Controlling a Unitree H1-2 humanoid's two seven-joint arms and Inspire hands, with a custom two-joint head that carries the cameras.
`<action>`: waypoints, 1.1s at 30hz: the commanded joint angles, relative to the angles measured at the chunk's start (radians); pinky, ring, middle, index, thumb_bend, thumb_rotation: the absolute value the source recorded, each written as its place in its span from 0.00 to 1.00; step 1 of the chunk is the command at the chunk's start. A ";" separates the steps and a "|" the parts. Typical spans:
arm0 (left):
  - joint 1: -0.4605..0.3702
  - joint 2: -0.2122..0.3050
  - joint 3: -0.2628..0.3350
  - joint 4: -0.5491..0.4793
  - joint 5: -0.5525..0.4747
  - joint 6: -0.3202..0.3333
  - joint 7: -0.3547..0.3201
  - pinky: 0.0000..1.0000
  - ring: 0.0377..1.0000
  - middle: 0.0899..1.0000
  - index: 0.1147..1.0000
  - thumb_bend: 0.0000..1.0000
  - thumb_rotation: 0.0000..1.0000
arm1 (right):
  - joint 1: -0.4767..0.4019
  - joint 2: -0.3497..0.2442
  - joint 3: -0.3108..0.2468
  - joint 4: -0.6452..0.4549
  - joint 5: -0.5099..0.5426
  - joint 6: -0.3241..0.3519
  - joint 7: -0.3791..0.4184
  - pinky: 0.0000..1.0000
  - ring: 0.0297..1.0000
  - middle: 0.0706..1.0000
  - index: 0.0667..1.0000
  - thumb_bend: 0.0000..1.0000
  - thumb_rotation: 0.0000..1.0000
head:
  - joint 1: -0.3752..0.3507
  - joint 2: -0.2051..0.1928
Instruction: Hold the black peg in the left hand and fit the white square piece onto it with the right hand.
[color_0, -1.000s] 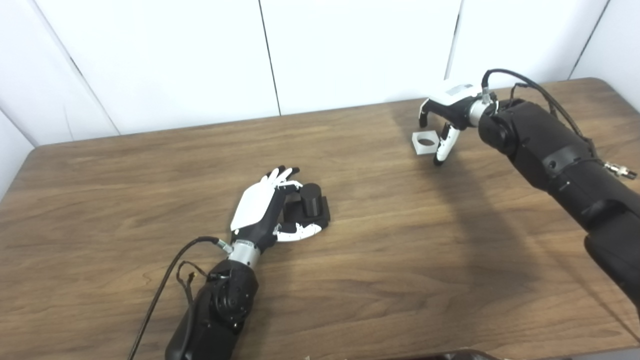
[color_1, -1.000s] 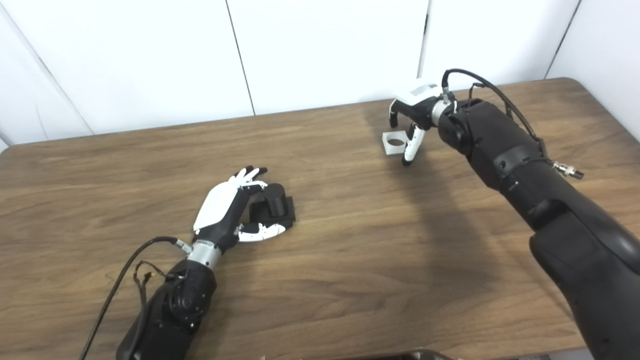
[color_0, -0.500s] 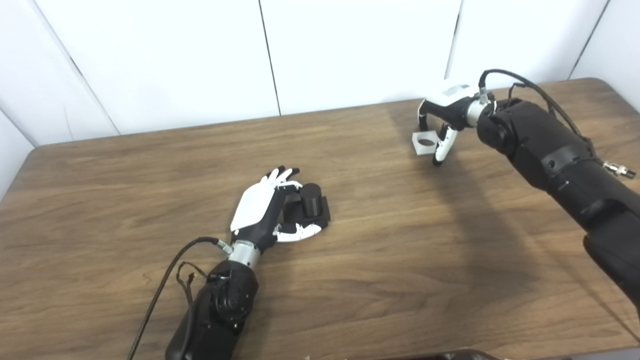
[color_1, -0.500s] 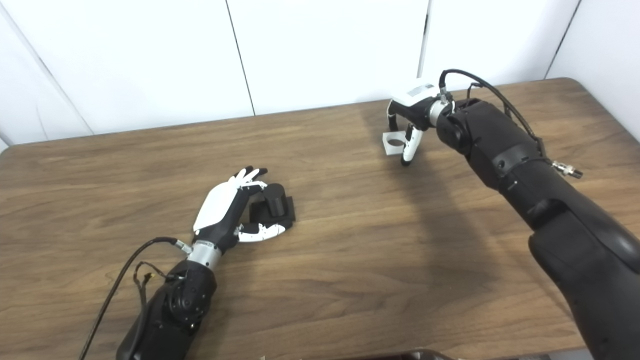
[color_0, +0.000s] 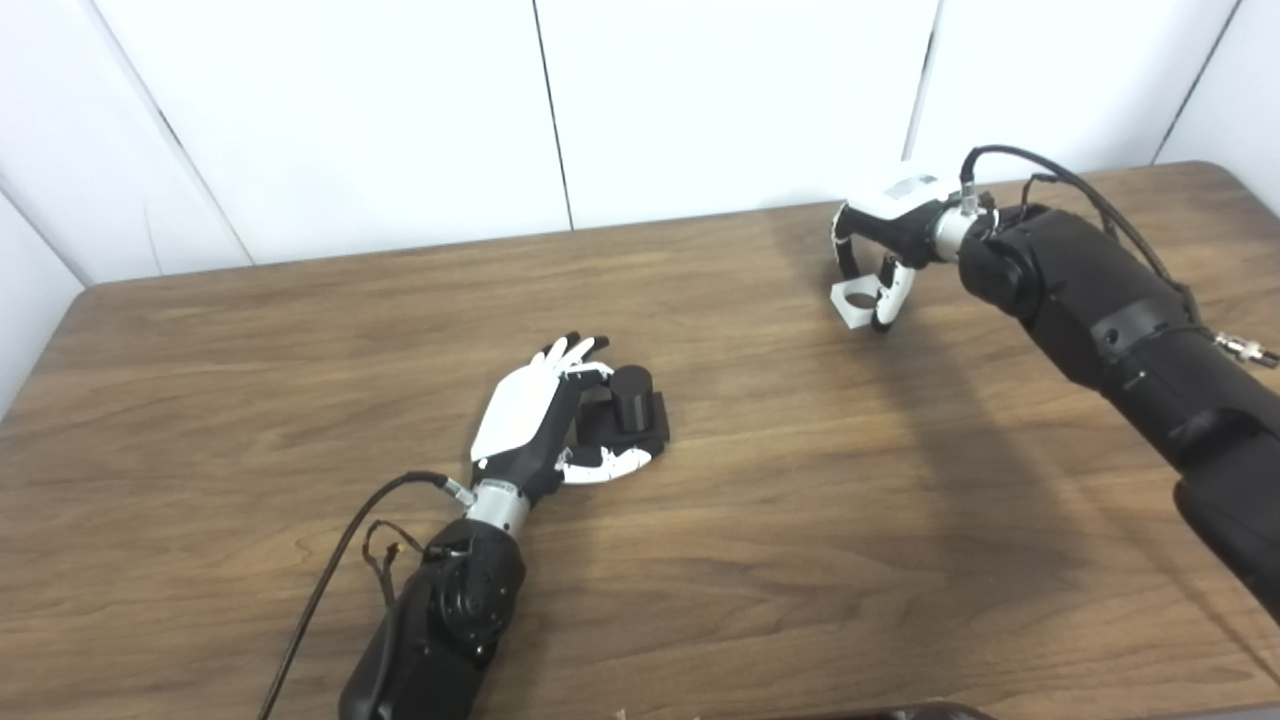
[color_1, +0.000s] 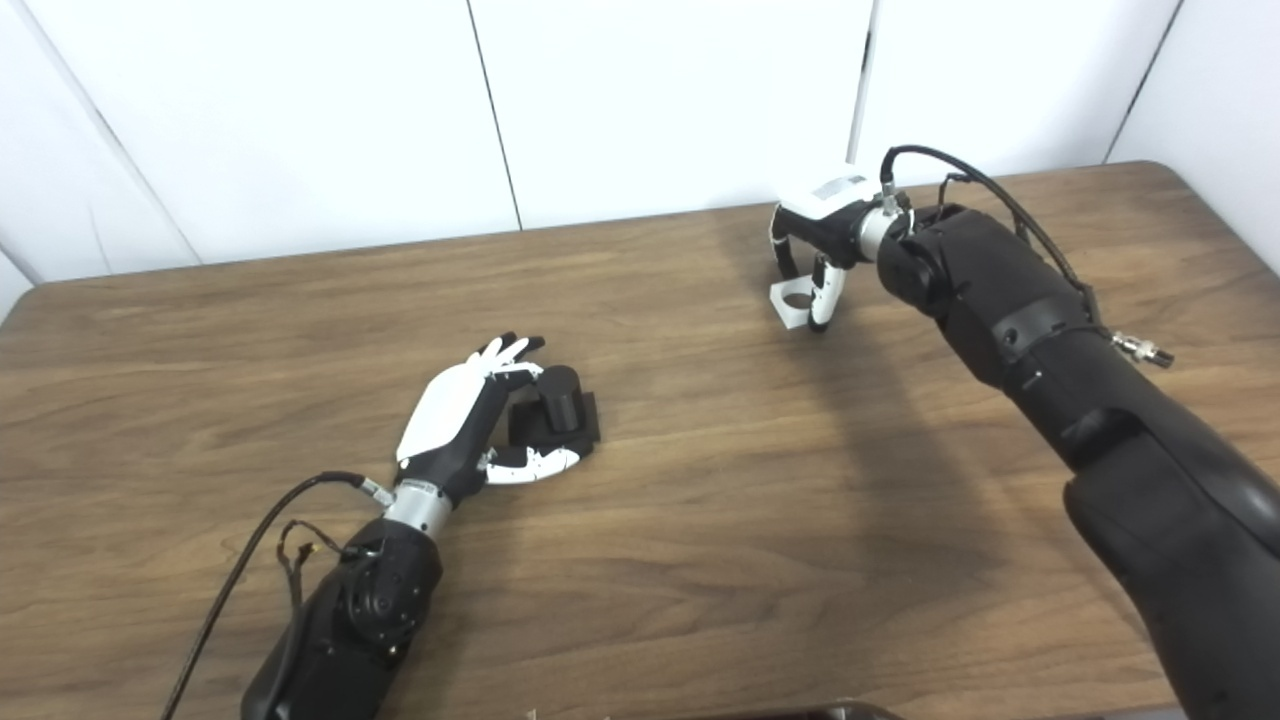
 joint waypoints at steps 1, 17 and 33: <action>0.085 0.019 -0.016 0.052 0.017 0.029 -0.001 1.00 1.00 0.93 0.52 0.88 0.29 | 0.001 0.018 0.004 -0.002 0.002 -0.020 -0.032 0.87 0.83 0.80 0.45 0.52 0.15 | -0.002 0.001; 0.072 0.016 -0.016 0.070 0.021 0.029 0.009 1.00 1.00 0.93 0.50 0.89 0.29 | 0.044 -0.017 -0.079 -0.076 0.062 -0.074 -0.128 0.82 0.82 0.75 0.45 0.52 0.14 | -0.013 0.000; 0.065 0.014 -0.024 0.101 0.016 0.006 0.039 1.00 1.00 0.92 0.49 0.90 0.28 | 0.107 -0.079 -0.216 -0.310 0.126 -0.064 -0.079 0.79 0.81 0.75 0.45 0.52 0.14 | -0.022 0.003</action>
